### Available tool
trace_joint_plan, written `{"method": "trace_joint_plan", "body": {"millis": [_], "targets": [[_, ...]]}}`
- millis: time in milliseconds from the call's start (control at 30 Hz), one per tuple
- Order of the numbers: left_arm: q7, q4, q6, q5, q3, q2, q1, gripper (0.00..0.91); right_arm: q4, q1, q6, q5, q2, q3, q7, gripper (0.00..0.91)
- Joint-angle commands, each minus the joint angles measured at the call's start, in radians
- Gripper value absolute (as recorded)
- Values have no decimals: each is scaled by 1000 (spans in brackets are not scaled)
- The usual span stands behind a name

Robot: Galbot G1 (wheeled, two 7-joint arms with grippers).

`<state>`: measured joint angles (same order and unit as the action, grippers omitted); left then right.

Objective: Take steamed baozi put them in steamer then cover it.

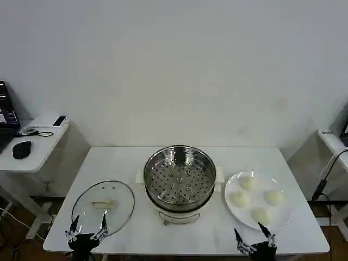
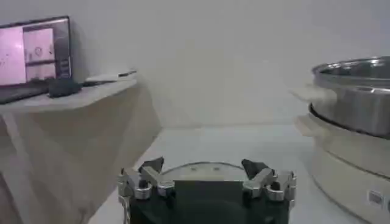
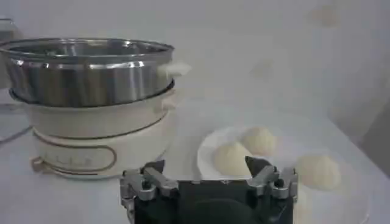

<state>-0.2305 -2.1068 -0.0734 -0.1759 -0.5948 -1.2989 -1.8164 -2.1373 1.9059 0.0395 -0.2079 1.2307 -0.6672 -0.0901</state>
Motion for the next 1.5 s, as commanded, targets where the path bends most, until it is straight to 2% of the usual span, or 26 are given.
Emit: {"method": "trace_joint_plan", "body": {"millis": [33,100,133,167,200,267,300,400,500,567,600,667,700,767,900,967,1067,1167,1267,1367,1500], "targets": [[16,-44,-166,6,-4,4,1,907,2,-52,49,87,-48,-57,-58,907],[33,-56,-181,12,-16,5,10,907,2,-93,98,120,-99,-86,-94,907],[38,-58,-175,20,-19,7,16,907,2,-105,112,120,-120,-94,-101,907],[45,-58,-166,30,-24,9,21,907,4,-130,164,125,-159,-112,-122,907],[56,-57,-152,42,-31,11,24,907,10,-151,173,138,-179,-121,-141,907],[59,-55,-123,54,-45,12,30,907,28,-192,235,209,-245,-157,-226,907],[59,-57,-121,53,-49,16,31,907,51,-223,259,263,-304,-187,-307,907],[55,-62,-111,66,-54,12,30,907,126,-312,289,324,-418,-223,-441,907],[47,-69,-99,73,-57,1,25,907,205,-418,274,384,-511,-217,-528,907],[42,-70,-88,73,-63,-4,22,907,270,-496,244,443,-575,-193,-616,907],[42,-70,-74,73,-68,-3,17,907,313,-554,214,469,-620,-170,-682,907],[43,-75,-68,74,-75,-4,16,907,373,-623,171,487,-664,-128,-733,907],[44,-79,-67,75,-82,-5,14,907,420,-682,145,501,-697,-82,-779,907],[46,-89,-65,78,-93,-7,13,907,469,-778,108,522,-732,-2,-812,907],[48,-104,-61,79,-107,-13,15,907,594,-1056,44,535,-787,254,-886,907],[51,-109,-61,82,-113,-19,15,907,669,-1241,9,508,-800,456,-935,907],[51,-108,-59,83,-128,-32,11,907,744,-1430,-57,522,-784,692,-960,907],[50,-109,-46,99,-132,-39,-5,907,801,-1564,-121,542,-744,843,-964,907],[47,-116,-37,112,-128,-50,-18,907,836,-1649,-148,595,-694,954,-1001,907],[43,-122,-36,120,-128,-63,-22,907,872,-1684,-156,597,-649,1008,-1031,907],[40,-125,-33,123,-140,-71,-22,907,931,-1719,-166,596,-592,1073,-1024,907]]}}
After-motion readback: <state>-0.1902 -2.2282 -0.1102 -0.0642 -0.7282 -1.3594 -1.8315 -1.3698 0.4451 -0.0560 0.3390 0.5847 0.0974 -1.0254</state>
